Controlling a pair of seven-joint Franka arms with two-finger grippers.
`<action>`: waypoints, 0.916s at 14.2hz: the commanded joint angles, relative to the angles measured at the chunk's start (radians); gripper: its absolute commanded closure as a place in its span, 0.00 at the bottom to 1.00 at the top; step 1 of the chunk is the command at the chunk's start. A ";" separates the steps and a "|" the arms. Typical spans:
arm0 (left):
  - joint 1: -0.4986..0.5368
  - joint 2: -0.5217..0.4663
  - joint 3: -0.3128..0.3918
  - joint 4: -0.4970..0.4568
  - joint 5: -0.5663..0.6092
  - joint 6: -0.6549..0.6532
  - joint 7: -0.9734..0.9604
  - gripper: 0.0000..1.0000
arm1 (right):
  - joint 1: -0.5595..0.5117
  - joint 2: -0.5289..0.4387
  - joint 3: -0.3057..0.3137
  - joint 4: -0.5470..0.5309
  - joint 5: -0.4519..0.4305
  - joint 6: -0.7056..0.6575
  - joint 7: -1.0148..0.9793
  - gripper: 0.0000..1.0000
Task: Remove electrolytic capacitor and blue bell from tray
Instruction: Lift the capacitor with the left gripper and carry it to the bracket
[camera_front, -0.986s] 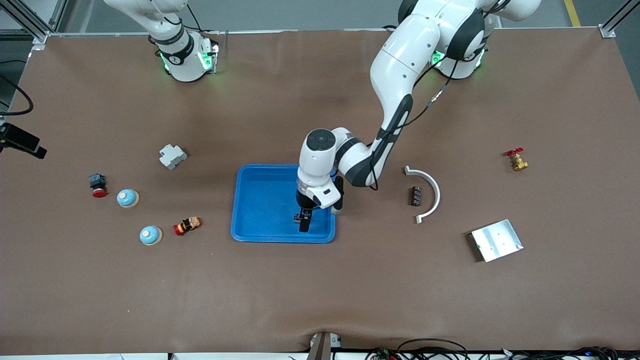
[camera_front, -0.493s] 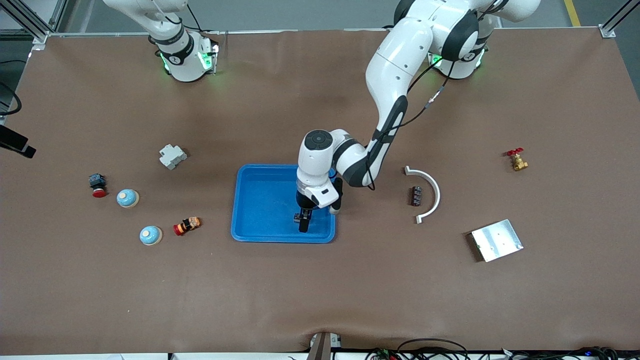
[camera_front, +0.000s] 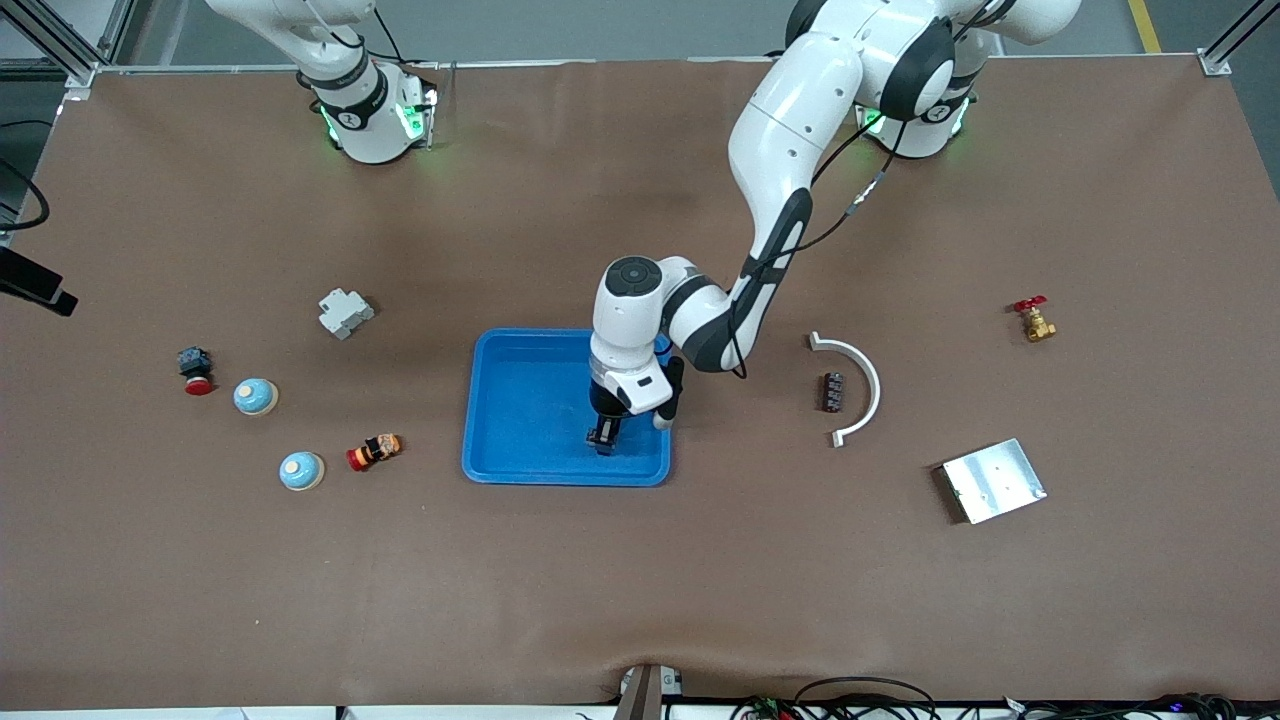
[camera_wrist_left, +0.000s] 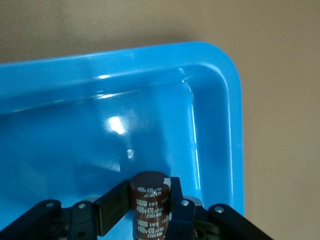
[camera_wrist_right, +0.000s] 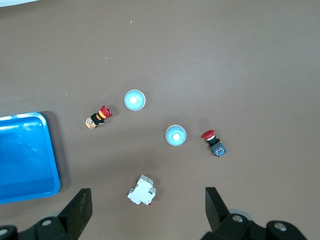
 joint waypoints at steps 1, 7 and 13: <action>-0.012 -0.045 0.011 0.006 -0.005 -0.081 0.063 1.00 | -0.003 -0.006 0.002 0.008 0.008 -0.013 0.000 0.00; 0.016 -0.128 -0.012 -0.024 -0.012 -0.171 0.344 1.00 | -0.006 -0.006 0.000 0.010 0.008 -0.012 0.002 0.00; 0.162 -0.227 -0.148 -0.151 -0.019 -0.316 0.871 1.00 | -0.004 -0.006 0.002 0.010 0.009 -0.013 0.002 0.00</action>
